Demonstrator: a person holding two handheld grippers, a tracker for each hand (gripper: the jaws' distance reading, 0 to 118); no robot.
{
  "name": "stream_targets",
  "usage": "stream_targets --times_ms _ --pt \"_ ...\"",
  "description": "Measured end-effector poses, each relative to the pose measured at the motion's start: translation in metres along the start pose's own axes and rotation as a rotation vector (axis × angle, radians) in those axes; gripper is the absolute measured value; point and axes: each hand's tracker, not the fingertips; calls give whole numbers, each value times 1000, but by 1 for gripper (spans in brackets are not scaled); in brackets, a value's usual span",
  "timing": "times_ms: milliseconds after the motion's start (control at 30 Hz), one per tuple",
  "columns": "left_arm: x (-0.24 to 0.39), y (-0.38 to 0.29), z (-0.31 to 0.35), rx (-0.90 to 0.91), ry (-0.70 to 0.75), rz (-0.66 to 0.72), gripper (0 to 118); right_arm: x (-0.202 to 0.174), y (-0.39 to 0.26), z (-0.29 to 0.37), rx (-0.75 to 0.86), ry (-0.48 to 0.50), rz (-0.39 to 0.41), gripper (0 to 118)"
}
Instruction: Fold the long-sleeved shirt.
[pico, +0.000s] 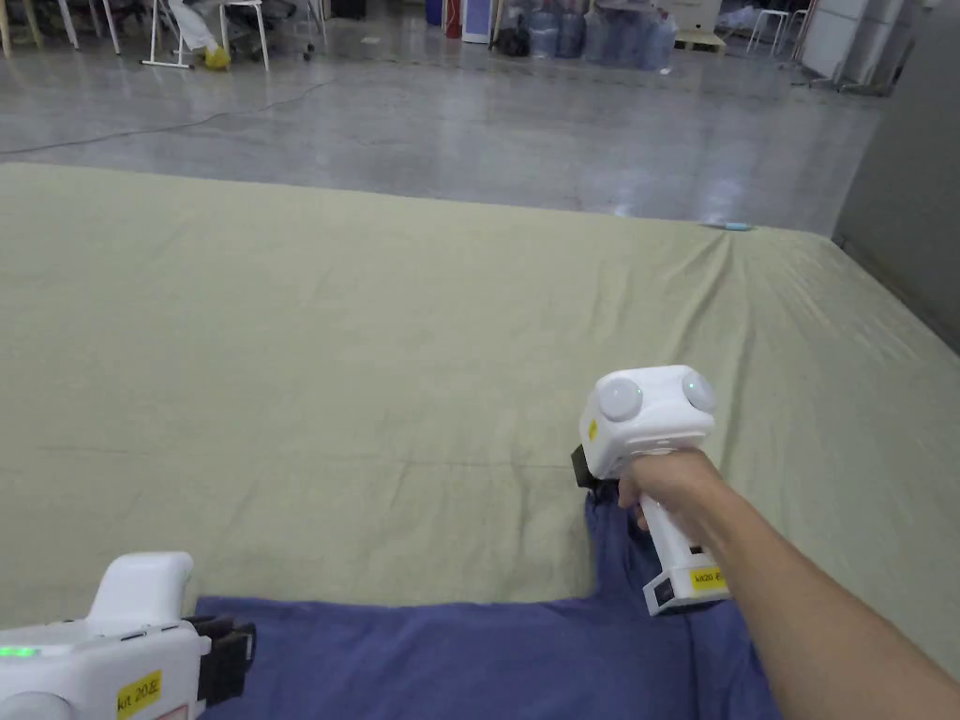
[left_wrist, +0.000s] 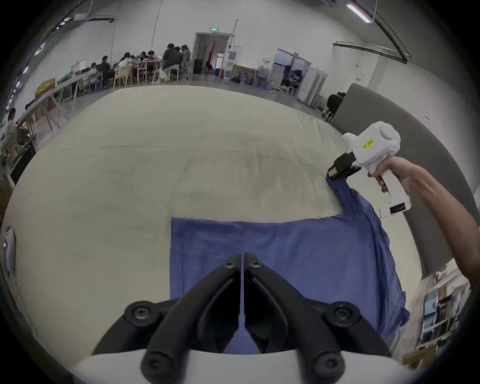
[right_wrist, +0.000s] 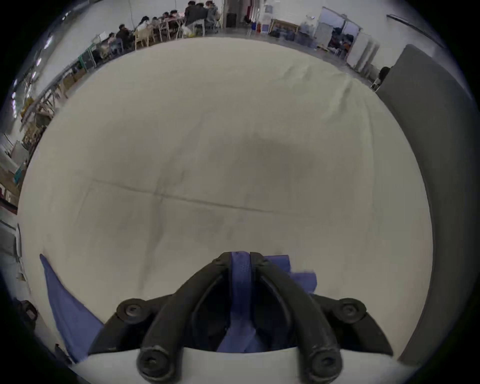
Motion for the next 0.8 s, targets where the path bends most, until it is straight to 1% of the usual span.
stream_targets --times_ms 33,100,133,200,333,400,433,500,533,567,633,733,767,800 --pt "1 -1 2 -1 0 -8 0 3 -3 11 14 3 -3 8" --pt "2 -4 7 2 -2 -19 0 7 -13 40 93 7 14 8" --pt "2 -5 9 2 -4 -26 0 8 -22 60 128 -5 31 8" --pt "4 -7 15 4 -17 -28 0 11 -43 100 199 16 63 8" --pt "15 -13 33 29 -30 -48 0 17 -113 177 335 23 78 8" --pt "22 -17 43 42 -45 -57 0 19 -158 197 385 15 50 8" --pt "25 -20 48 42 -49 -58 0 21 -183 202 376 19 51 8" --pt "34 -28 57 46 -52 -72 0 23 -226 199 363 18 -7 8" --pt "38 -32 62 49 -53 -82 0 24 -248 193 332 39 -15 9" --pt "42 -36 66 51 -54 -87 0 26 -266 184 309 50 -55 8" --pt "50 -43 76 53 -57 -91 0 29 -296 165 248 33 -160 10" --pt "58 -52 87 55 -57 -88 0 34 -325 136 132 103 -282 10" --pt "61 -55 94 55 -57 -90 0 33 -333 129 95 102 -301 10" --pt "63 -58 98 57 -58 -92 0 31 -339 124 87 100 -296 9"
